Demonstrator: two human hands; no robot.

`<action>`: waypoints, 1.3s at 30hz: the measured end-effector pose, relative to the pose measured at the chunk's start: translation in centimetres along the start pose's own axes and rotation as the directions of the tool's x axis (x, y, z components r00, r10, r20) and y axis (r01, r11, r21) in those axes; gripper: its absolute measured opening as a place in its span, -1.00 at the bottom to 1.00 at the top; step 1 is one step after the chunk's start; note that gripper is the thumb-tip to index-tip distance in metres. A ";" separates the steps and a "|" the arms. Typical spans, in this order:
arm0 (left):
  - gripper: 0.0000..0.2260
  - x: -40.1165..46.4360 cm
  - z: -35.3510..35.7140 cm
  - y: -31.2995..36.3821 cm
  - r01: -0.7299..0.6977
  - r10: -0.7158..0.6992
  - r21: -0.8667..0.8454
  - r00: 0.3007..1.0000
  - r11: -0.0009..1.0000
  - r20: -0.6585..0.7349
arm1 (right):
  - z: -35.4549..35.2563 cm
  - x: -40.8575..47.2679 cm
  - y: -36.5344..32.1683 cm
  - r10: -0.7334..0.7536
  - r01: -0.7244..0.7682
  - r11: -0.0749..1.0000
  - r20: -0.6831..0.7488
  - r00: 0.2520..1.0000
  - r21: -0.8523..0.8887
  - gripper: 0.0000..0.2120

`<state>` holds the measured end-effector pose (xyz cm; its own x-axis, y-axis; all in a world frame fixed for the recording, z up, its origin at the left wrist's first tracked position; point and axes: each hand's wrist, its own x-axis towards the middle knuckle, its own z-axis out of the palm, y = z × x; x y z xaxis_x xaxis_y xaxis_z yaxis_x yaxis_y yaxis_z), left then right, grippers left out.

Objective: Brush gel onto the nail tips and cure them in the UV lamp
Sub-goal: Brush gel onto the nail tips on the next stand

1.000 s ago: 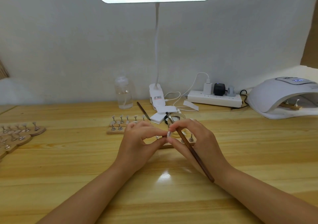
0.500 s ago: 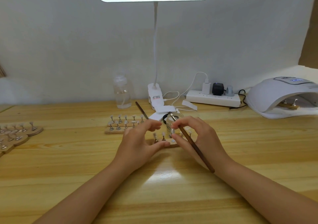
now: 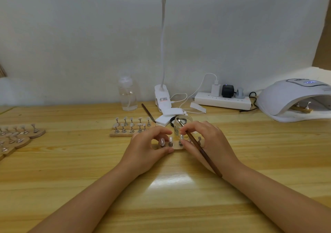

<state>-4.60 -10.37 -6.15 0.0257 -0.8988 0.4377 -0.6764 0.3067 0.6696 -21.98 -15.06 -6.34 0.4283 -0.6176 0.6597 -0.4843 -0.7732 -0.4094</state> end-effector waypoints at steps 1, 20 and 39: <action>-0.62 0.0 0.0 0.0 0.001 -0.001 -0.001 1.000 1.000 0.000 | 0.0 0.0 0.0 -0.005 0.005 1.000 0.002 1.000 -0.008 -0.80; -0.64 0.0 -0.3 0.2 0.037 -0.037 0.013 0.999 0.999 0.002 | -2.0 0.2 1.4 -0.002 -0.006 0.995 0.079 0.997 0.103 -0.70; -0.59 0.1 0.1 -0.6 0.016 -0.015 0.016 1.000 1.000 -0.027 | -1.4 -0.3 0.8 -0.148 0.150 0.988 -0.046 0.988 0.039 -0.80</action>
<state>-4.28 -10.67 -6.52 0.0558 -0.8945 0.4435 -0.6878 0.2875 0.6665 -23.58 -15.31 -6.05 0.4593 -0.4892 0.7415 -0.3846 -0.8619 -0.3304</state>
